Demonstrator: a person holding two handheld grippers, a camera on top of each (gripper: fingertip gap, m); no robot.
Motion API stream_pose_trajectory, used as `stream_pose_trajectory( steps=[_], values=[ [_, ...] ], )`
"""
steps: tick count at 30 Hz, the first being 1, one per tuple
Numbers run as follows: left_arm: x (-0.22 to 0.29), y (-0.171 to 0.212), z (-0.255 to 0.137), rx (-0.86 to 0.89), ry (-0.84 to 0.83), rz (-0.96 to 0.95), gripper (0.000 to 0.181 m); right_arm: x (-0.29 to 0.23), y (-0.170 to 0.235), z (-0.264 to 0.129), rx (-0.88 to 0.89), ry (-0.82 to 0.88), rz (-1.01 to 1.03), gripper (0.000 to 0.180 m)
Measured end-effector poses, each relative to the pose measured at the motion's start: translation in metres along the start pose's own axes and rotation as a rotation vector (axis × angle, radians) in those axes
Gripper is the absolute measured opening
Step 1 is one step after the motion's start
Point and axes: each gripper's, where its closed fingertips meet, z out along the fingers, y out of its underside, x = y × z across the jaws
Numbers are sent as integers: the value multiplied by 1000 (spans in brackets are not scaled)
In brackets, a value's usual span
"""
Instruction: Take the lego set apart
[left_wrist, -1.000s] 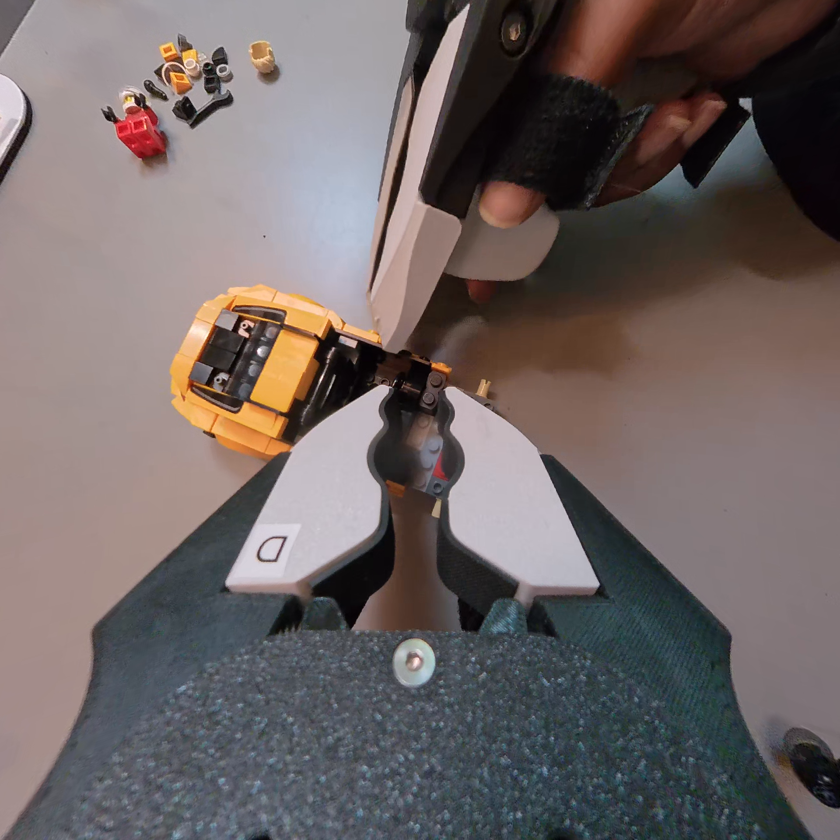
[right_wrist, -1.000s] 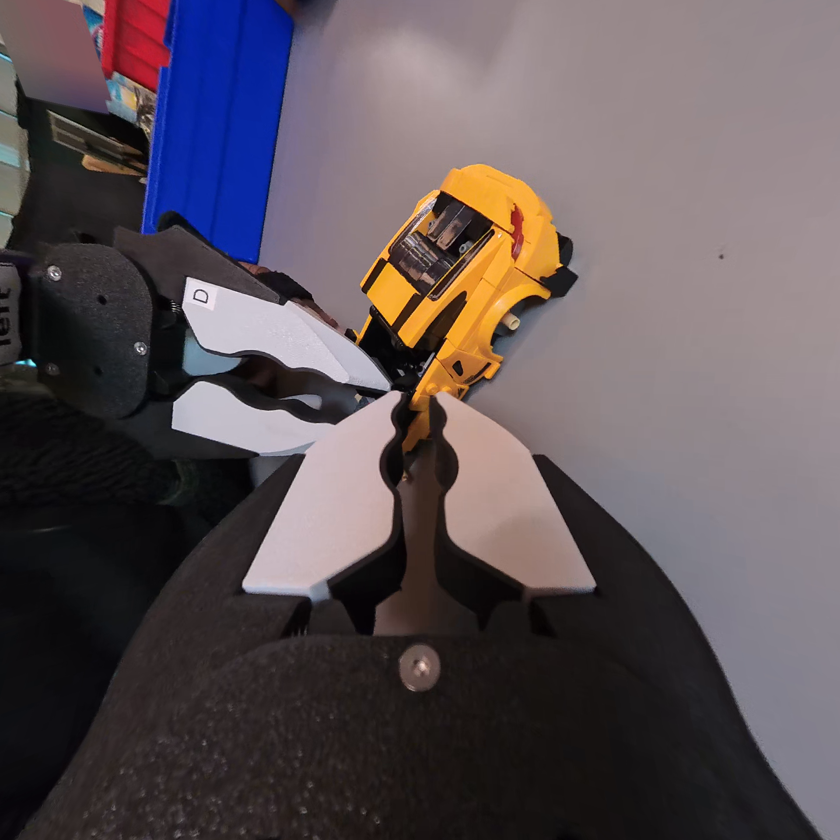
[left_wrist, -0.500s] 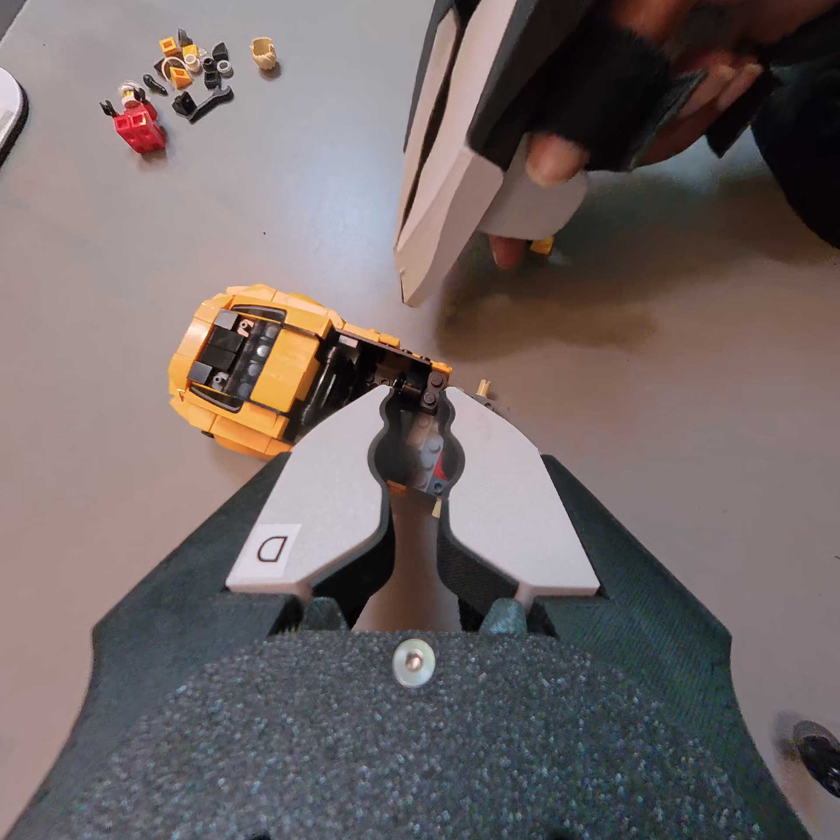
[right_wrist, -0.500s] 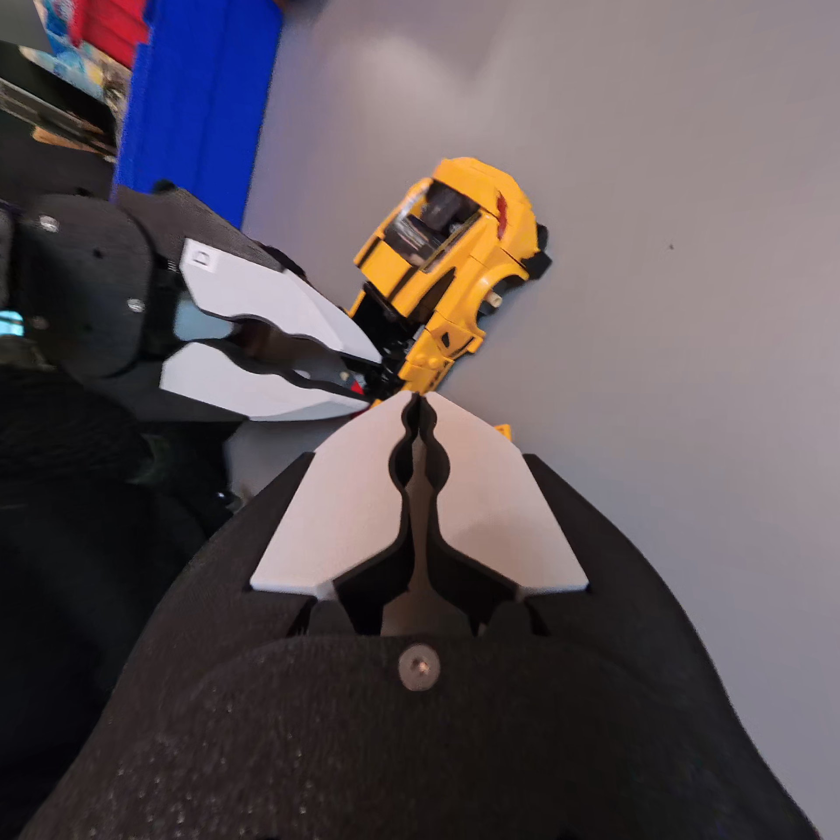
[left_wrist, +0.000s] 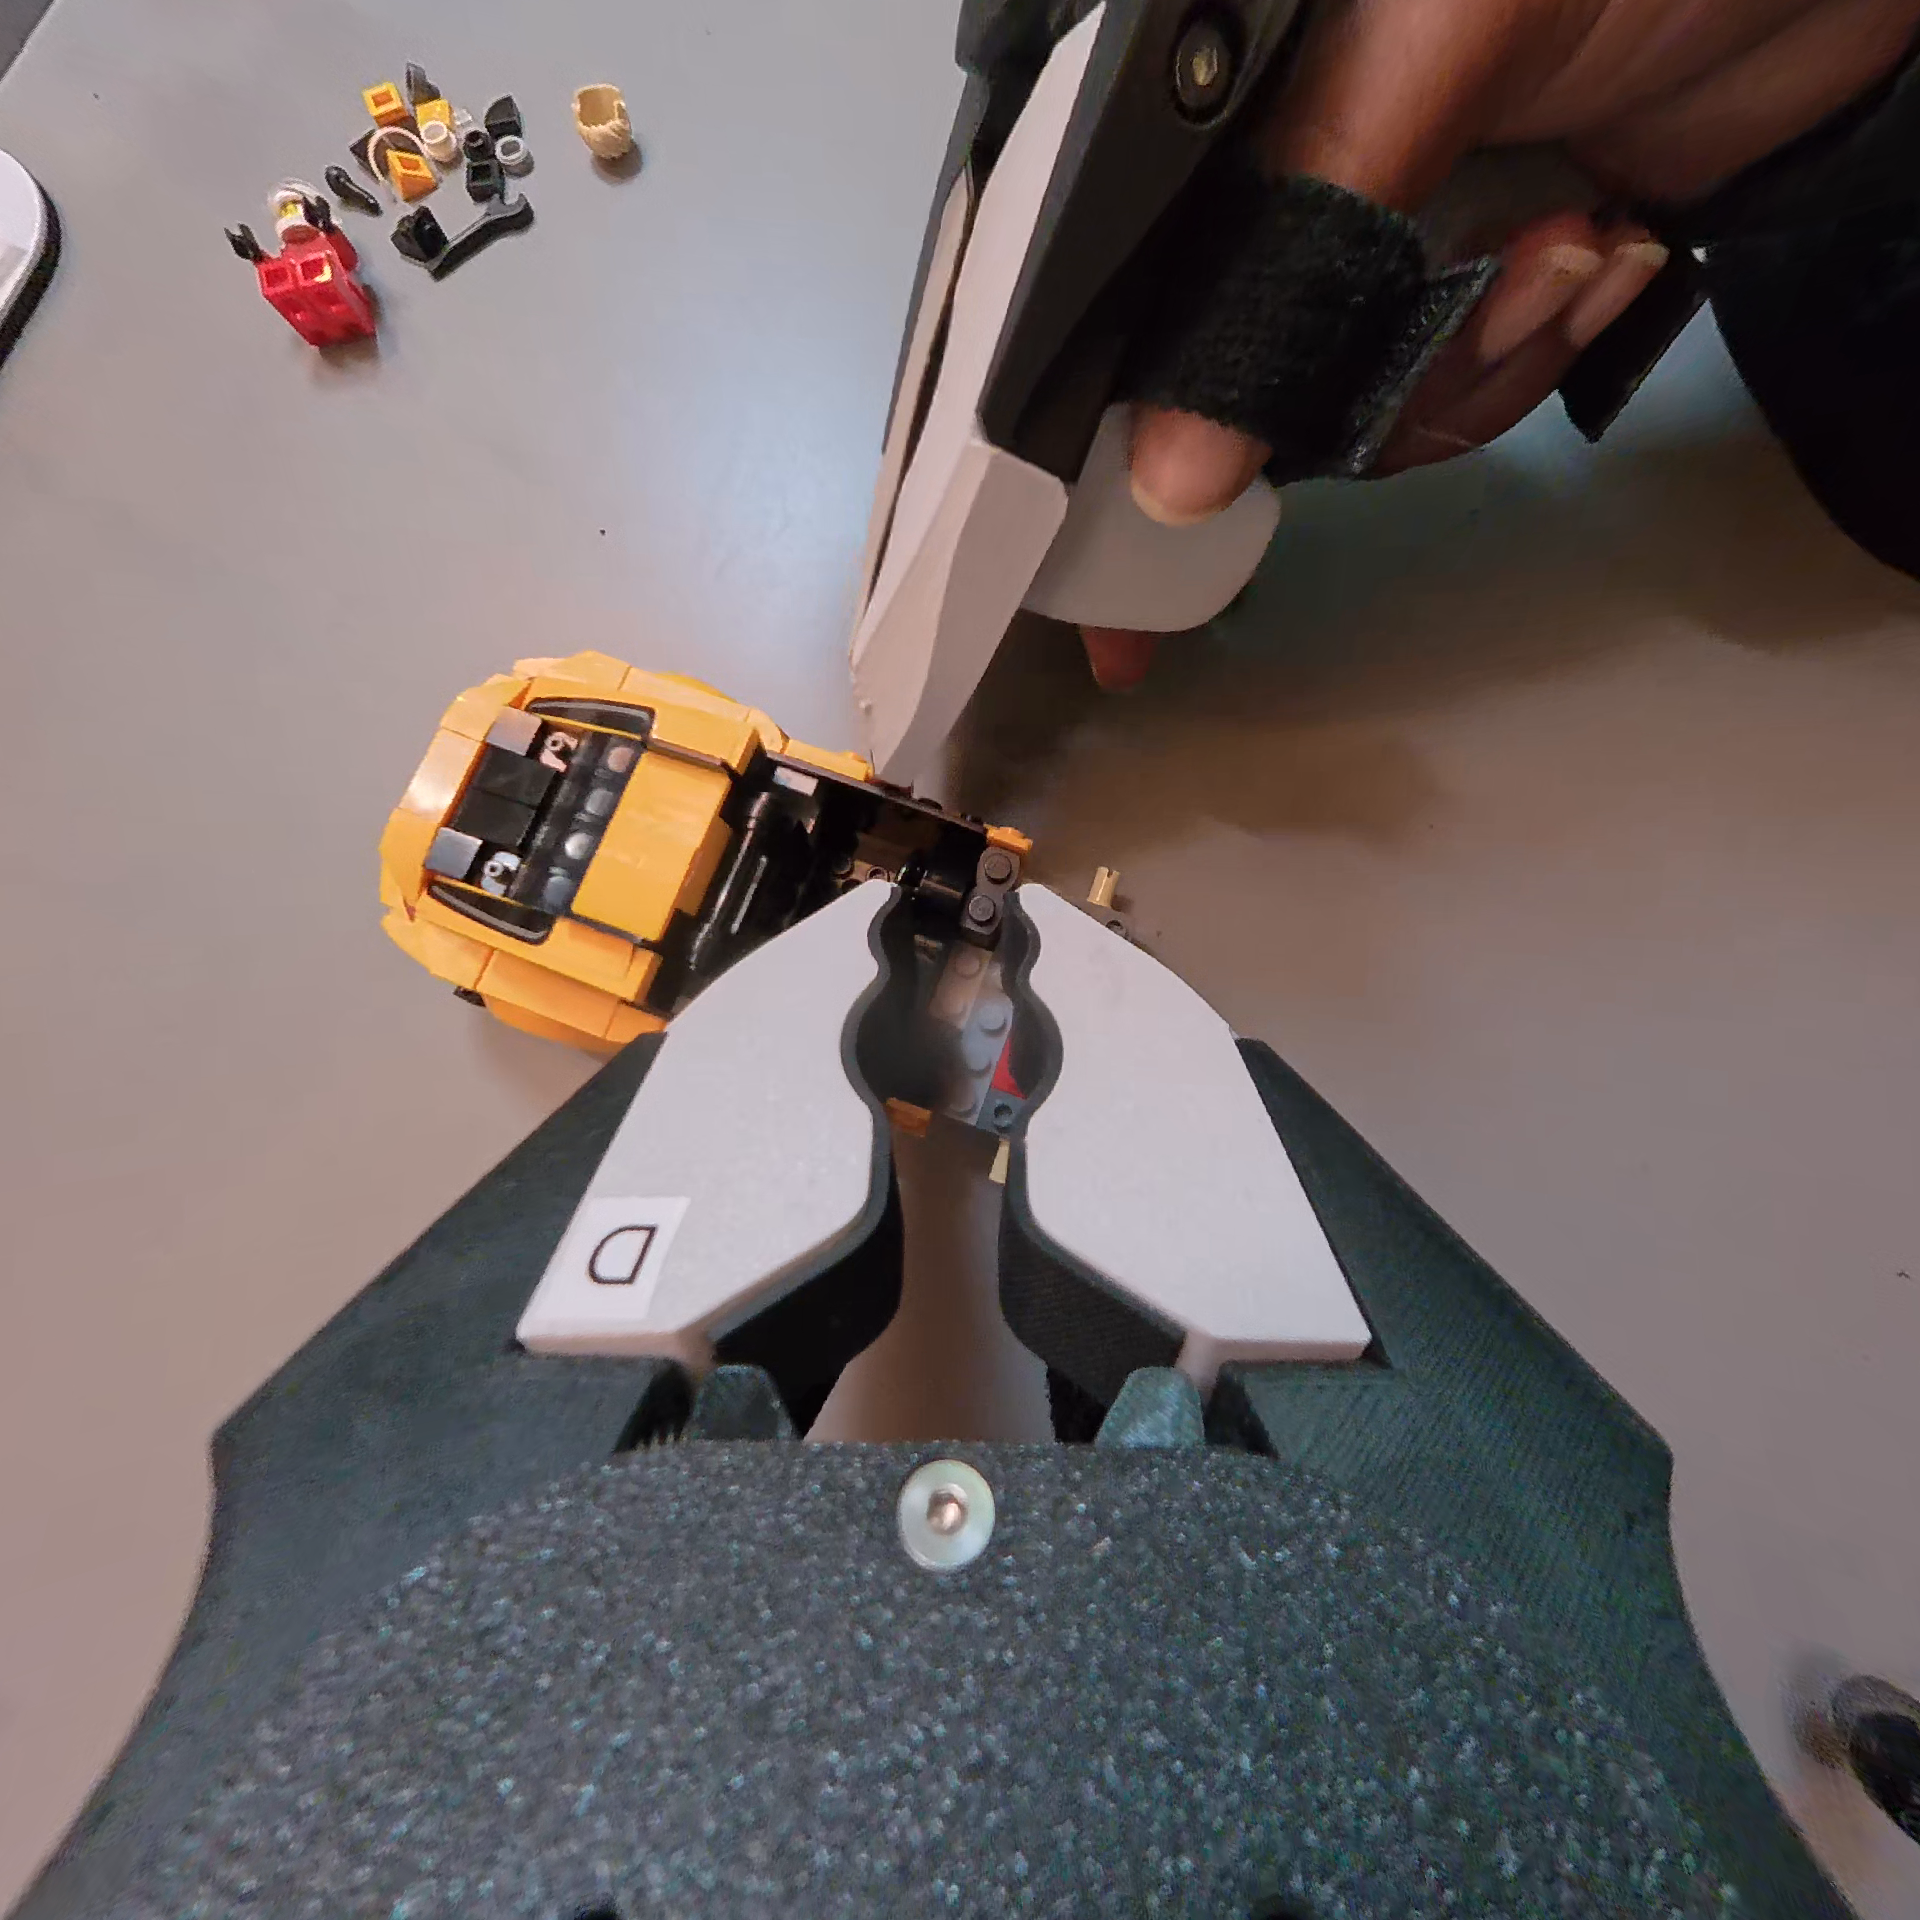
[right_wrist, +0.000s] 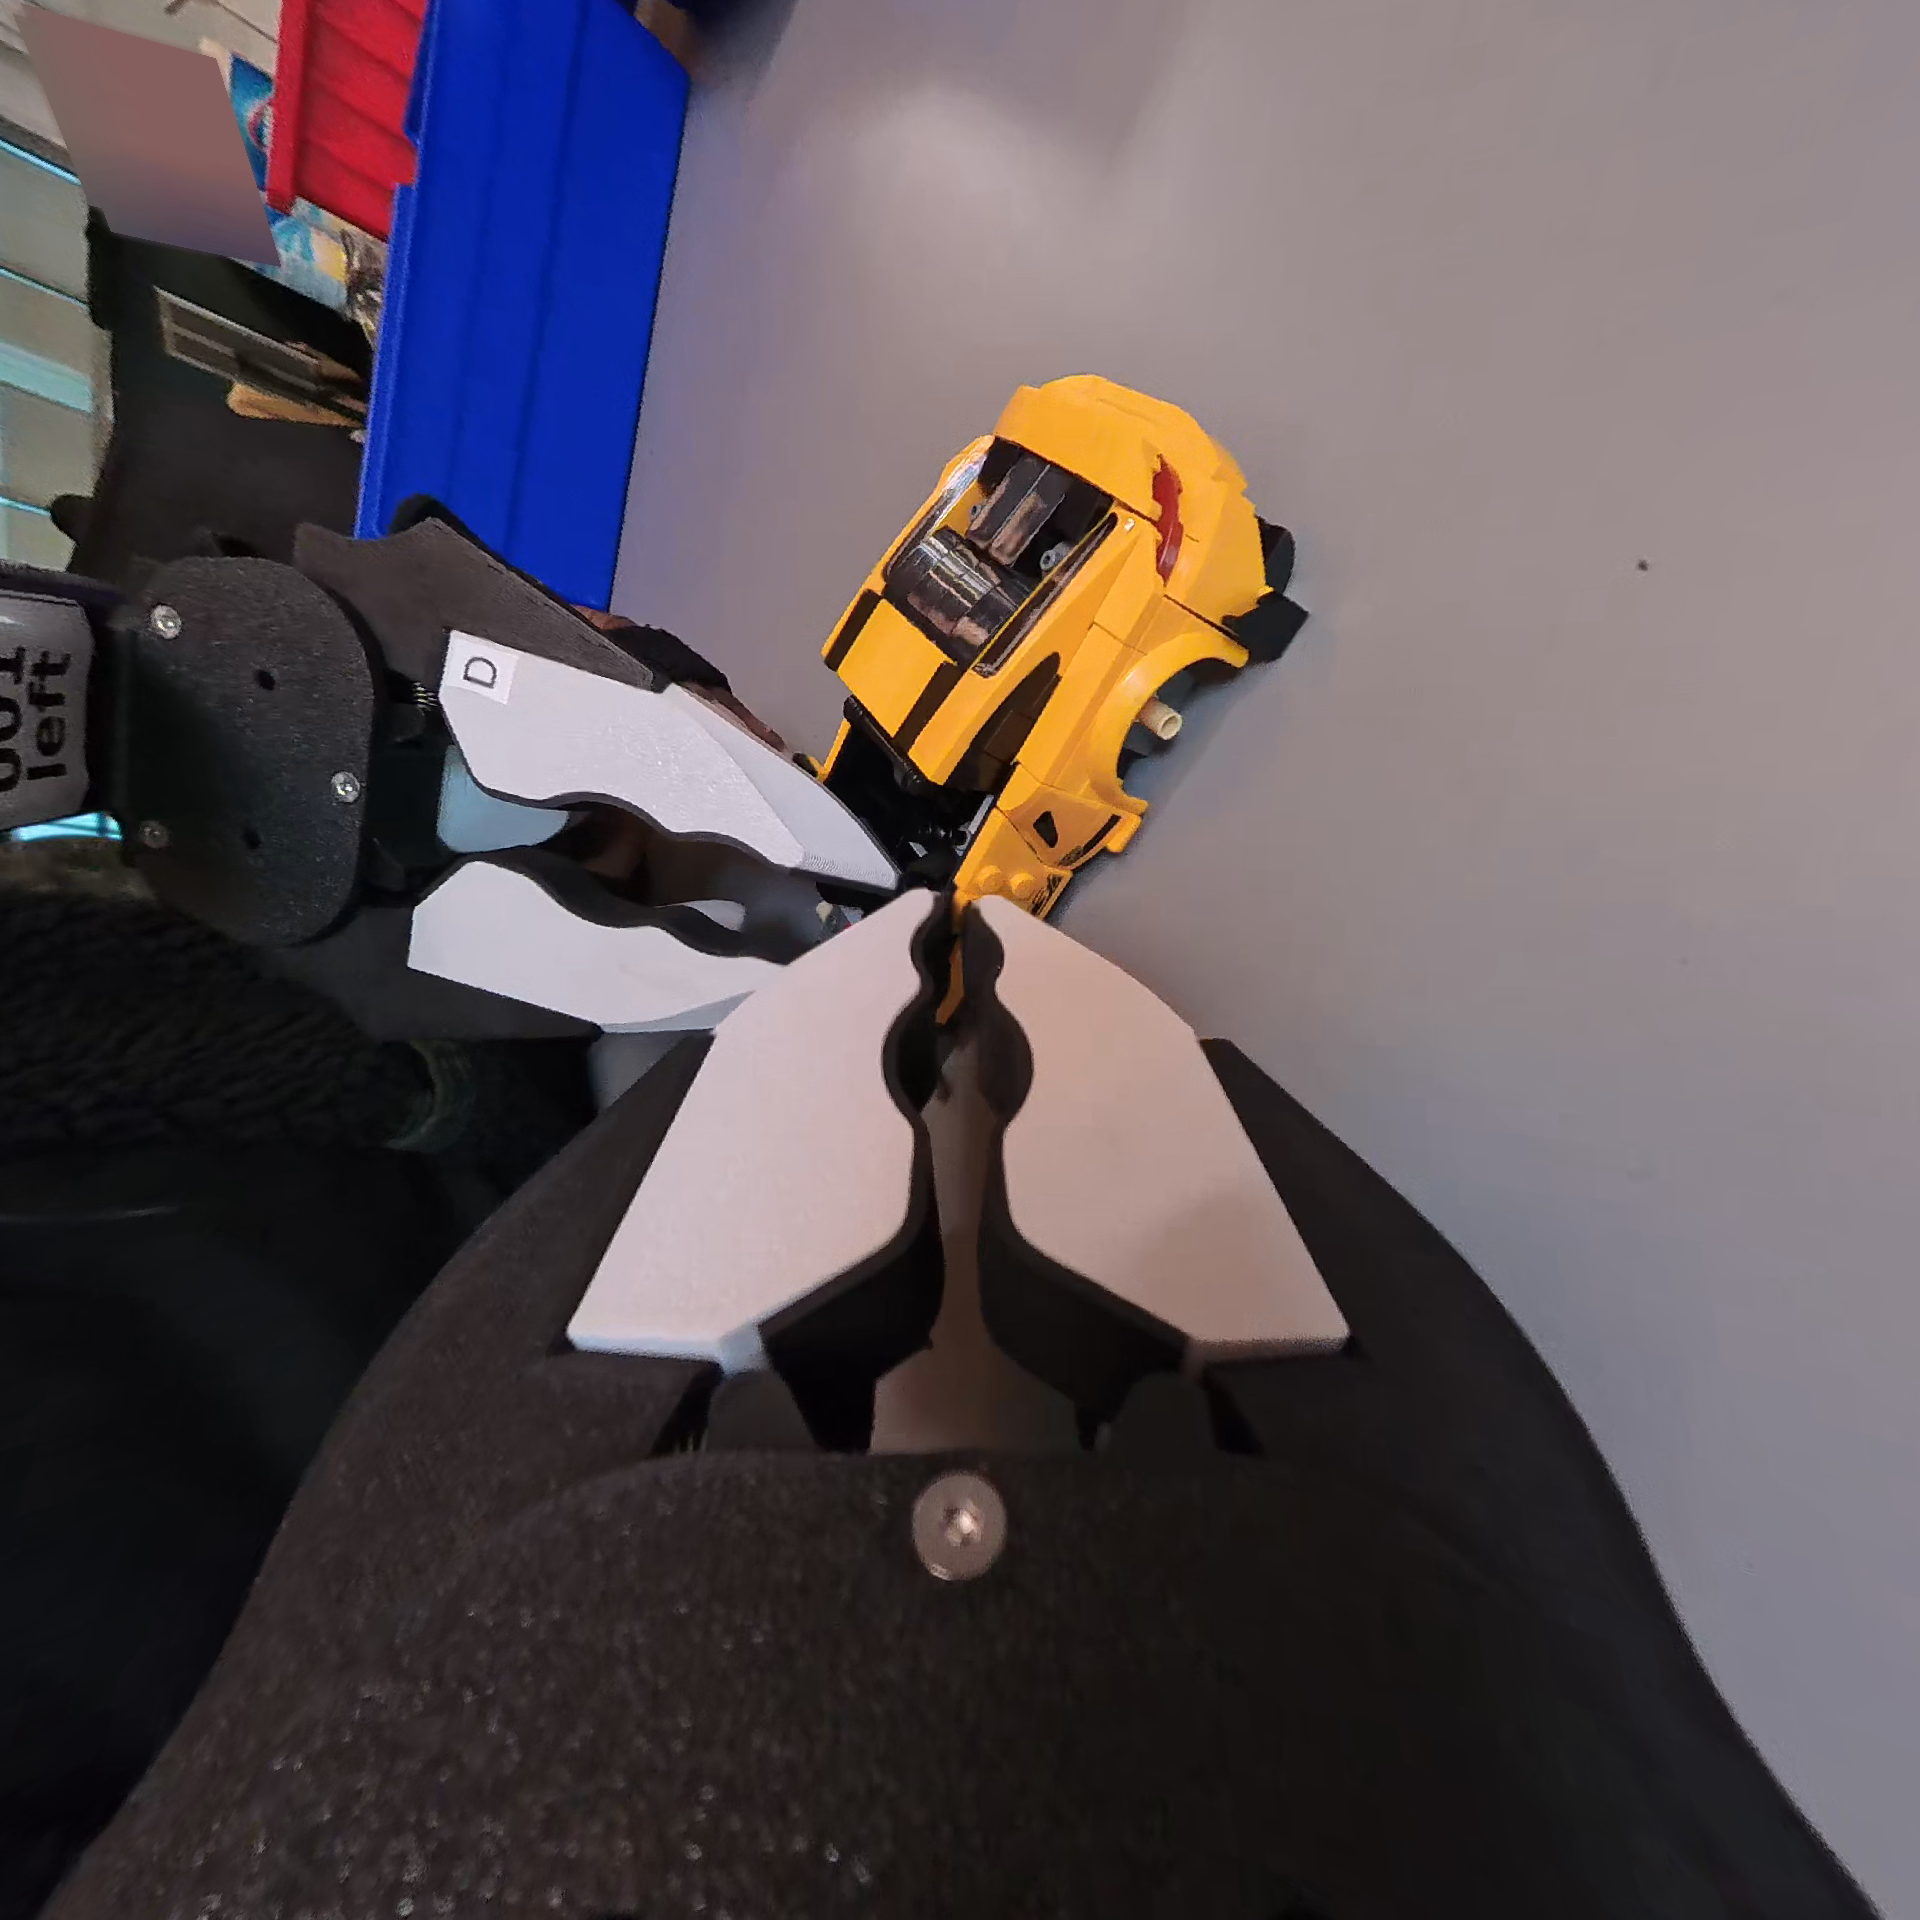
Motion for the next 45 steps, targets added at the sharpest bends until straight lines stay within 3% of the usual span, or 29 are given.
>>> stream_pose_trajectory(
  steps=[4,10,16,21,25,32,39,40,45],
  values=[
    [0,0,0,-2,3,-4,17,16,8,-6,-37,98,-52,0],
    [0,0,0,2,10,-5,17,4,1,-33,45,88,-103,0],
    [0,0,0,6,5,23,17,22,14,-56,-49,336,-504,0],
    [-3,-1,0,9,-30,71,17,31,29,-47,-132,436,-721,21],
    [-2,-1,-6,21,22,40,17,27,24,-56,-91,440,-755,27],
    [-13,-9,-36,112,52,-22,19,50,43,-98,-209,434,-754,24],
    [-26,23,-39,23,20,-80,38,60,48,-83,-236,414,-811,15],
    [-26,26,-39,17,20,-88,39,61,46,-82,-241,429,-834,7],
    [-14,37,-24,-13,29,-87,27,48,58,-77,-275,392,-877,6]
  ],
)
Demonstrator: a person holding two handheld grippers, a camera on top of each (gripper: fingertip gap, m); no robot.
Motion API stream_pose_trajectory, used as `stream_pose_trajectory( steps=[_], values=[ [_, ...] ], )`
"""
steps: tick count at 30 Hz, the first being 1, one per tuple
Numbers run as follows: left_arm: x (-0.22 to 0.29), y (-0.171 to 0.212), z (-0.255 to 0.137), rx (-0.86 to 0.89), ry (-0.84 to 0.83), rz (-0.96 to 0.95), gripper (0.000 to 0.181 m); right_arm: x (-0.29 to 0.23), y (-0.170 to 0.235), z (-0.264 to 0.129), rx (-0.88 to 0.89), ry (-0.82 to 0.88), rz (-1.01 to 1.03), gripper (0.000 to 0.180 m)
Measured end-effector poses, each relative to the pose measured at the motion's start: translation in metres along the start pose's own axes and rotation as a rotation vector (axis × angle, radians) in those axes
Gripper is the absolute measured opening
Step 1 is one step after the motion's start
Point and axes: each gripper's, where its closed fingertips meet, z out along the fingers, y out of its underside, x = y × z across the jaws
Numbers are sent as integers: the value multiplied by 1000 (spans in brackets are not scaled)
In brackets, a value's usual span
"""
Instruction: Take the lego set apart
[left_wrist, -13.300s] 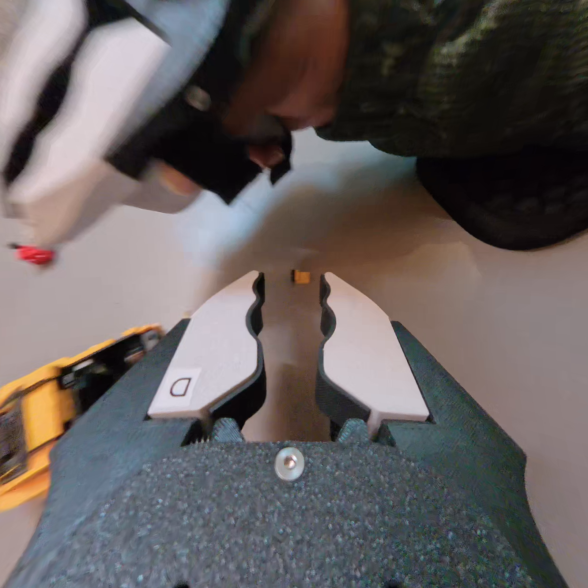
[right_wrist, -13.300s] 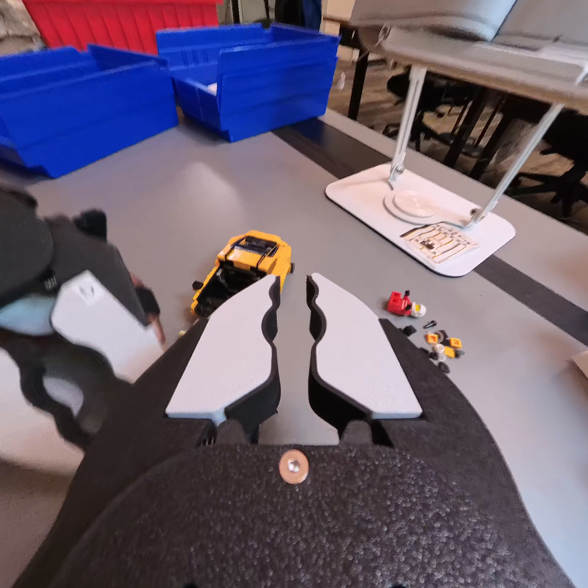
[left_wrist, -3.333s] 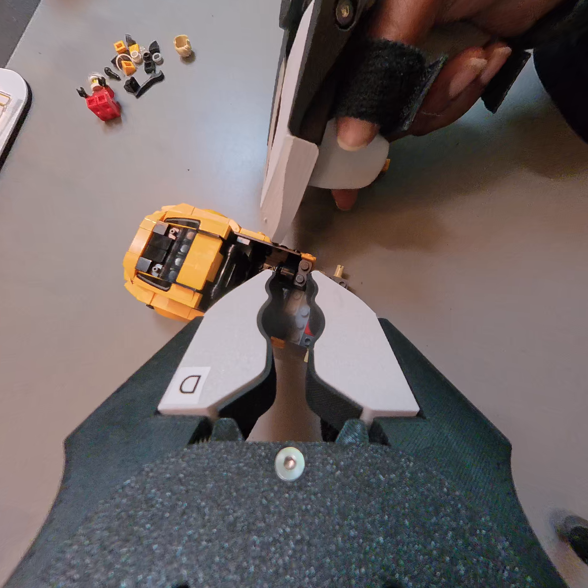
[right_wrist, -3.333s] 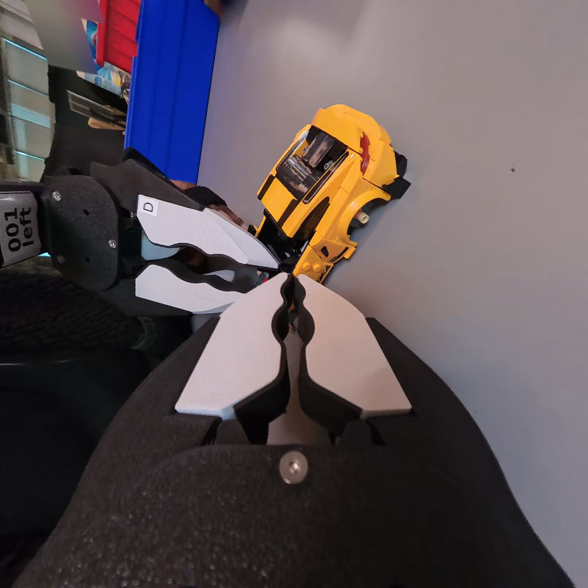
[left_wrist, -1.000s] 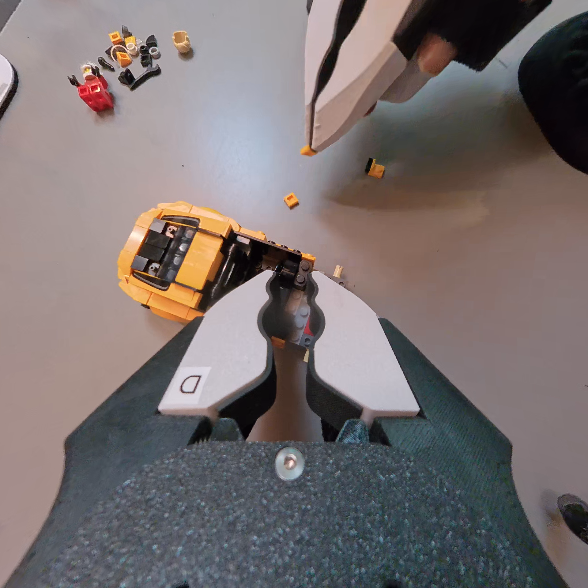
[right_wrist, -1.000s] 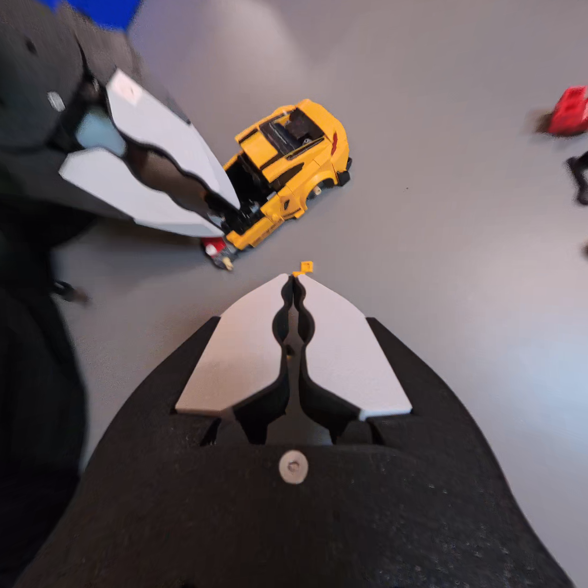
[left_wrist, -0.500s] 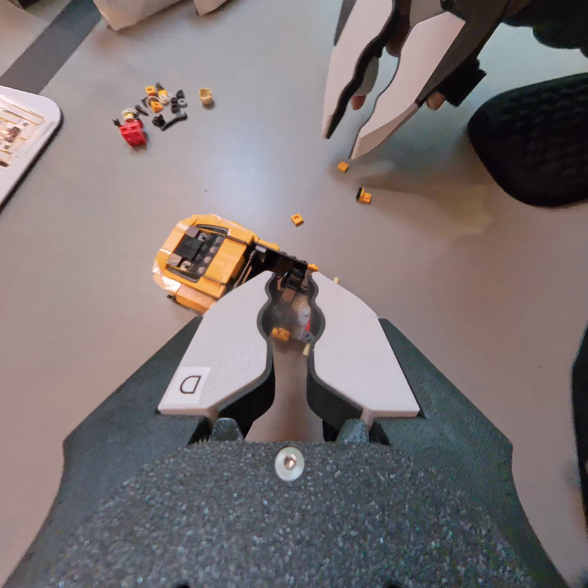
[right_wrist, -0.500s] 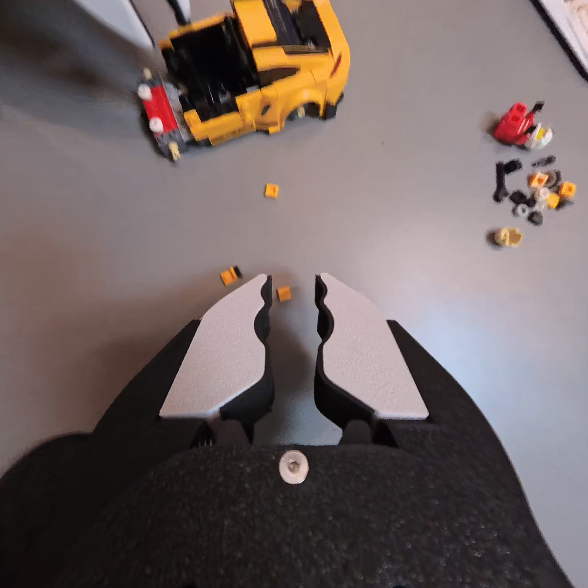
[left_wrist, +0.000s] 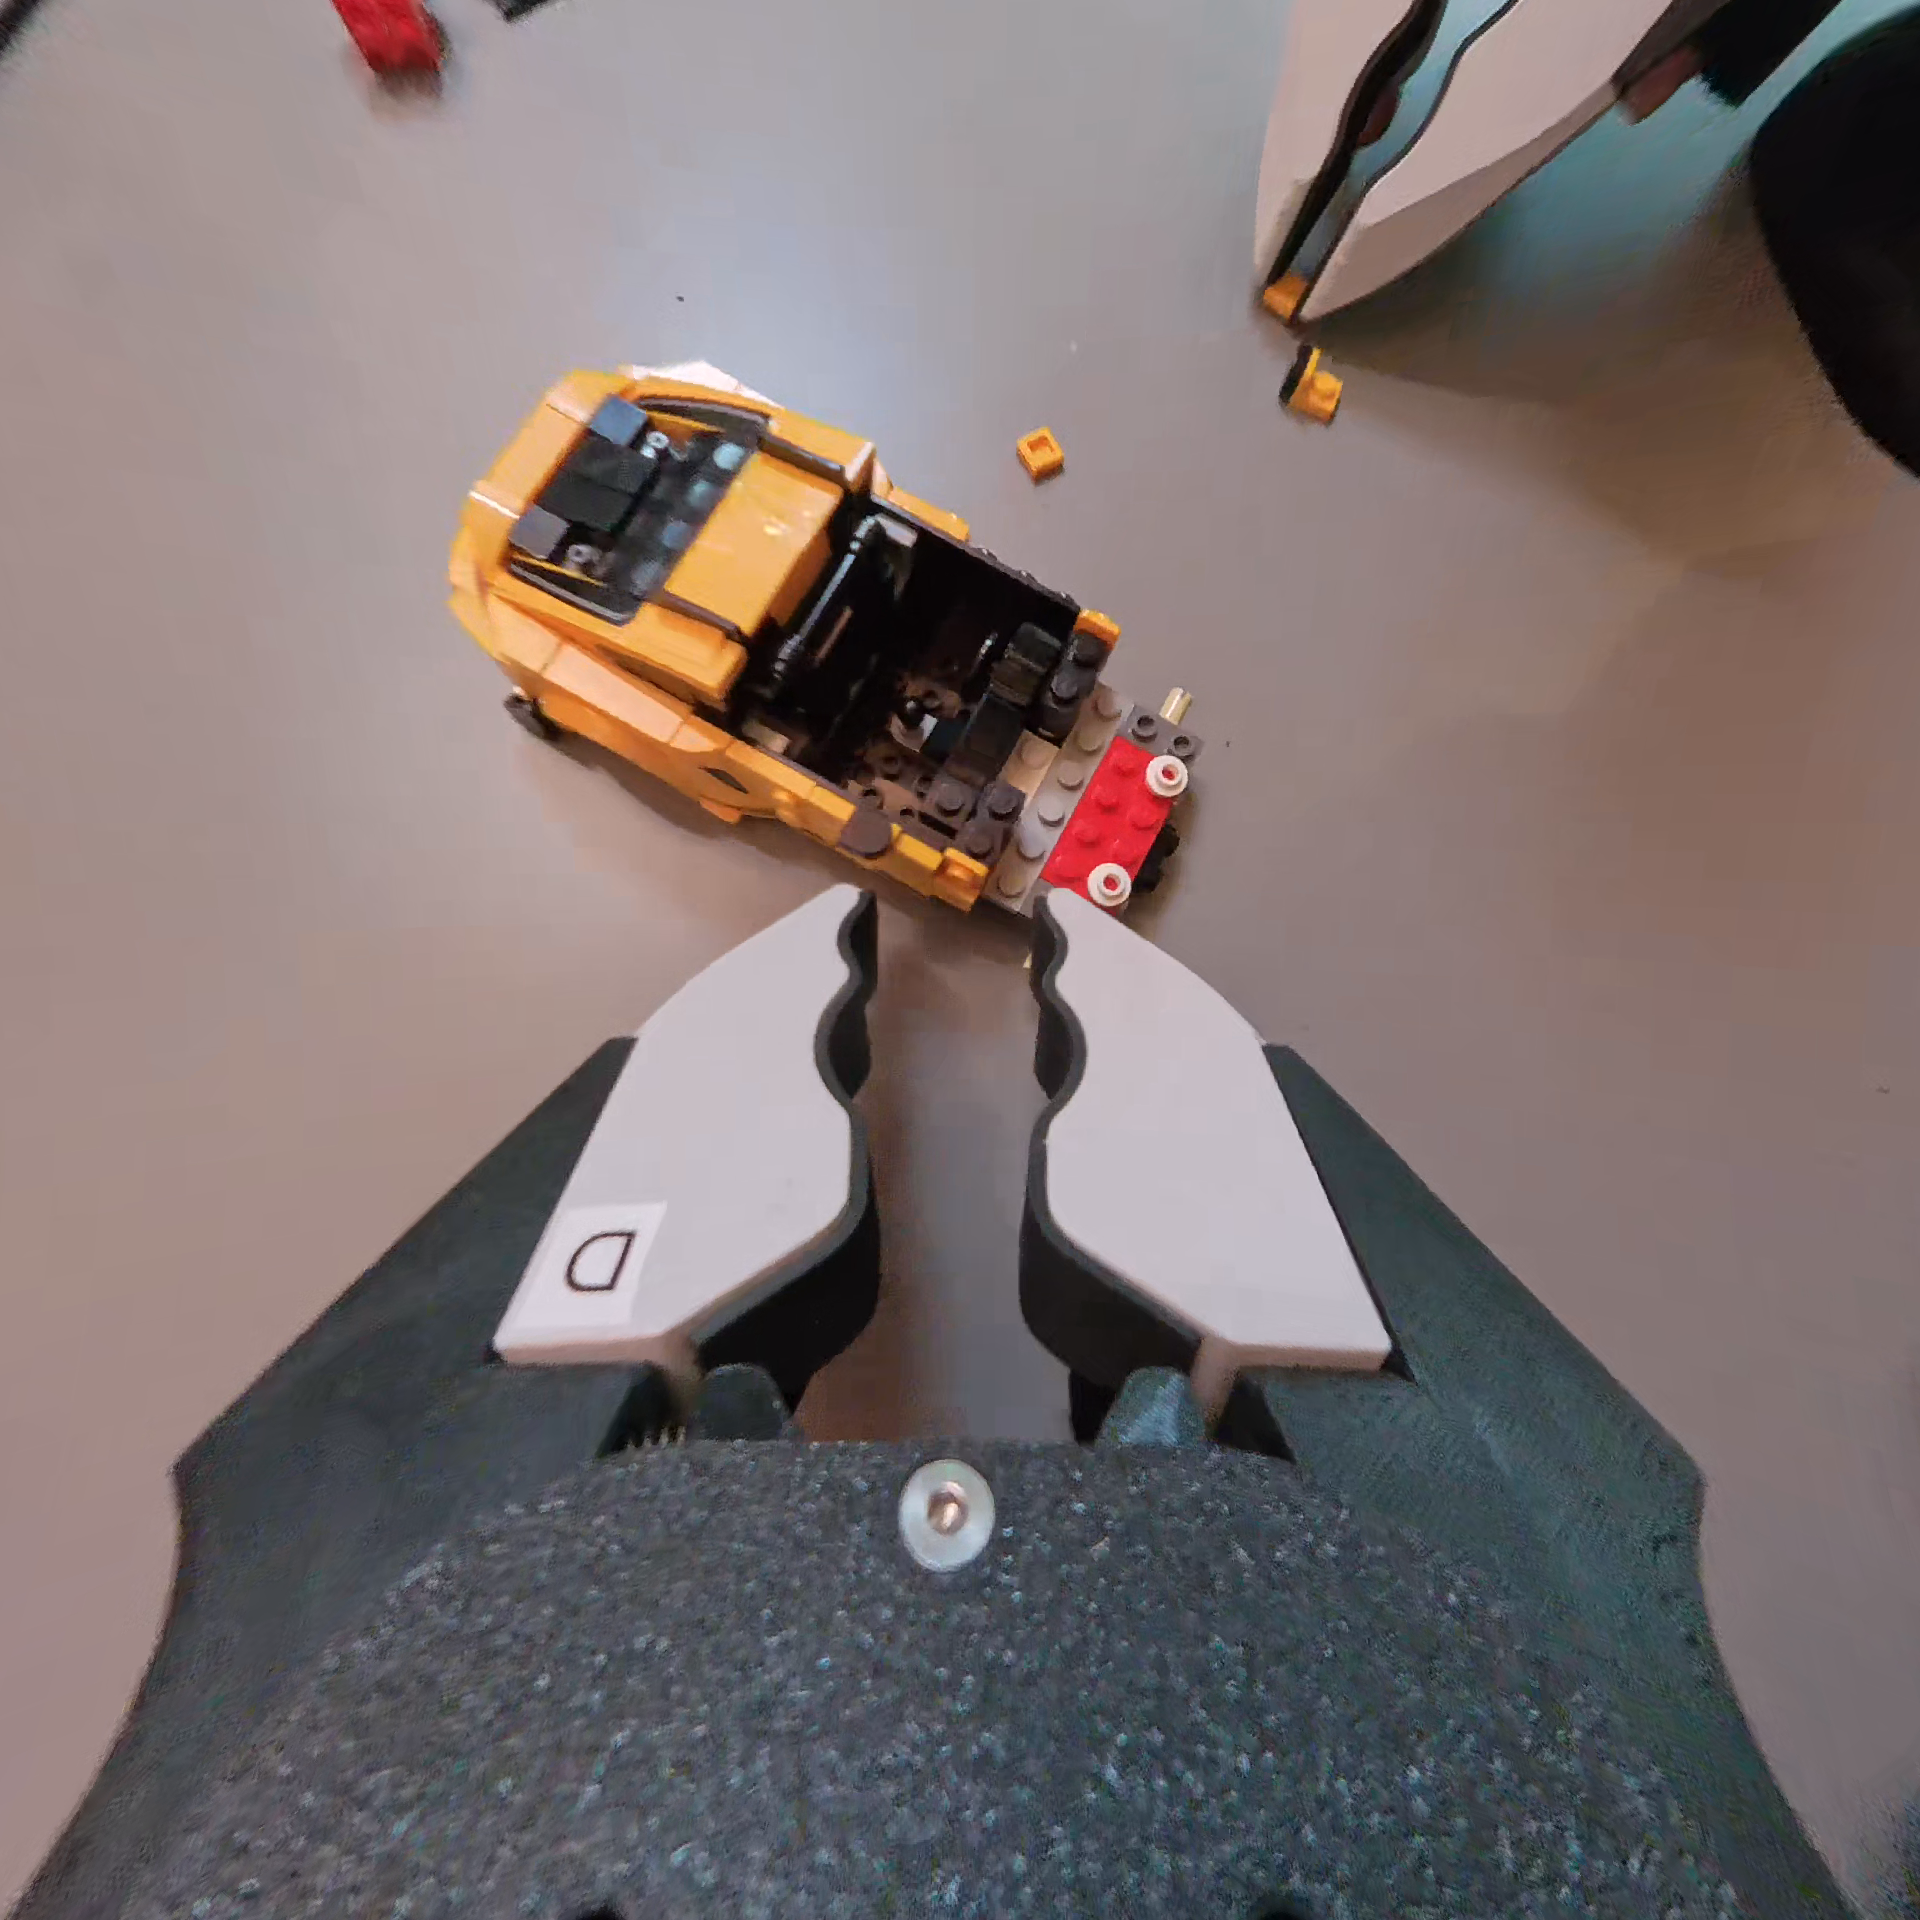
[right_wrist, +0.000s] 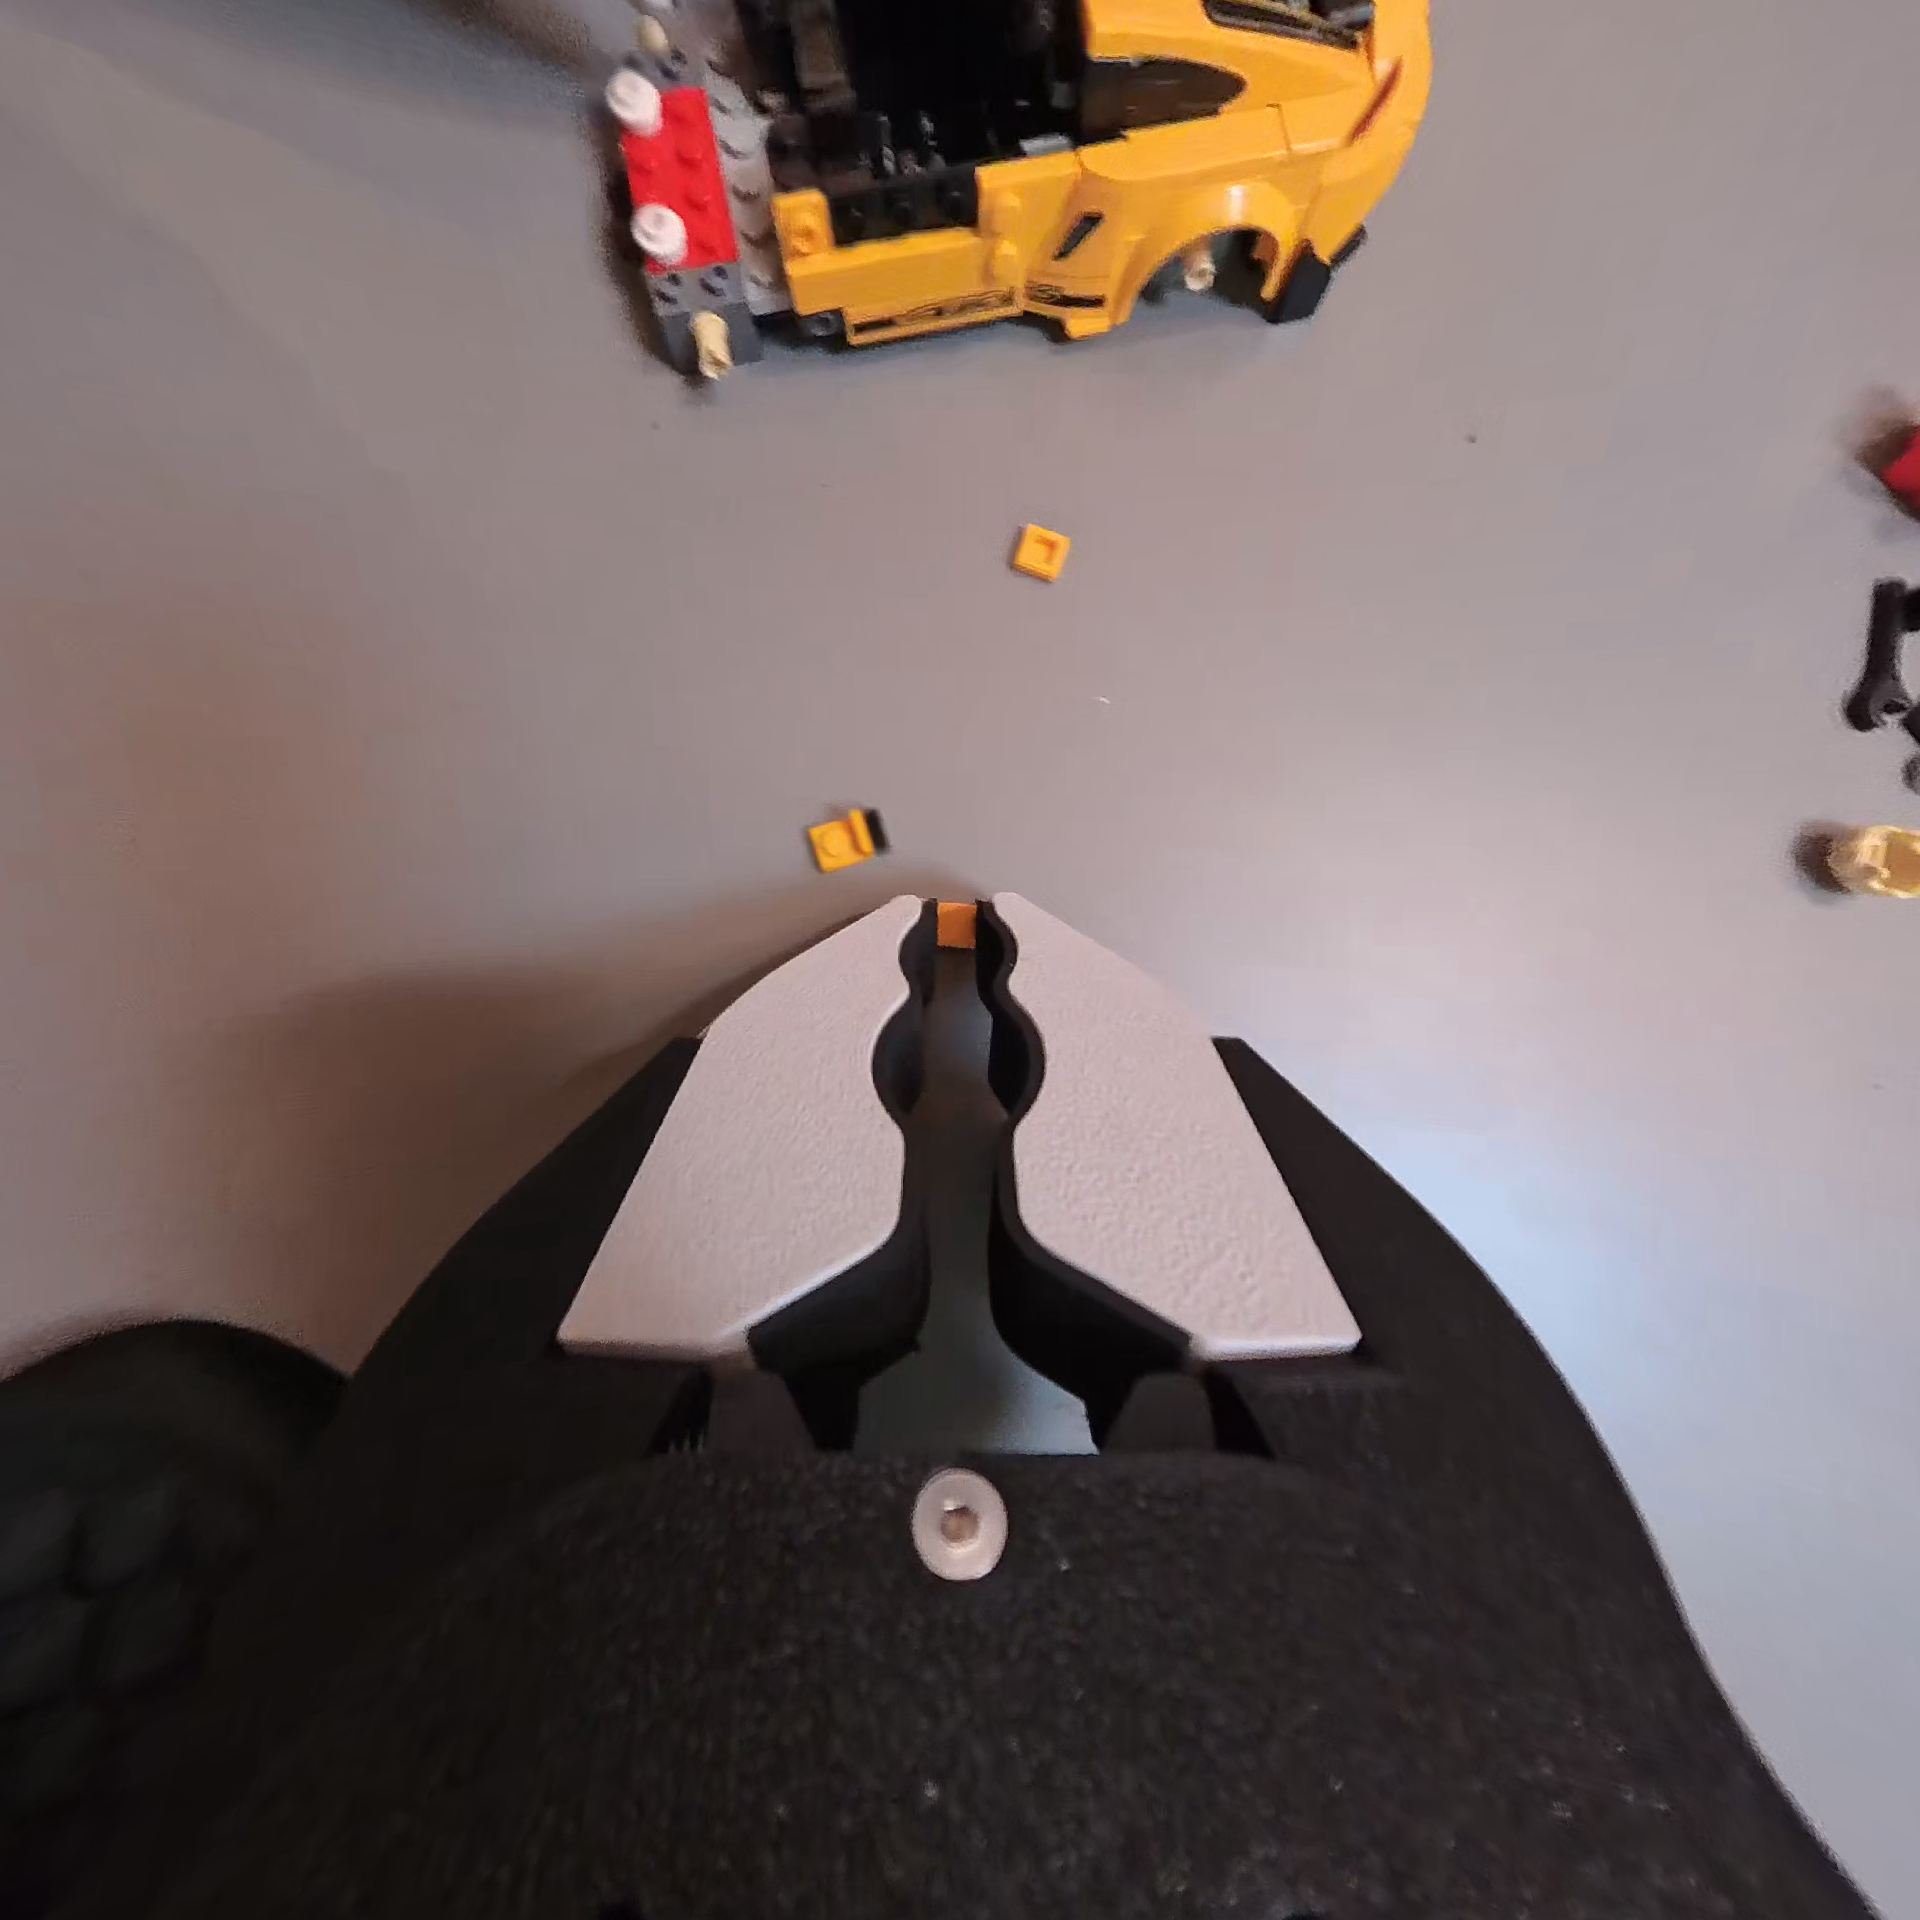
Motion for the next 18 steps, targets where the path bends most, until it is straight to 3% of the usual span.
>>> stream_pose_trajectory(
  steps=[4,9,13,16,18],
  values=[
    [9,-5,16,2,-28,47,12,-32,-29,-6,105,-45,-33,7],
    [14,-9,22,-8,-48,114,22,-78,-74,15,196,-123,-129,6],
    [43,-18,-5,87,177,123,16,-86,-100,37,237,-104,-187,7],
    [38,-4,-13,39,168,159,20,-87,-101,53,181,-66,-247,8],
    [40,5,-16,6,197,186,22,-89,-101,61,156,-49,-262,21]
  ],
)
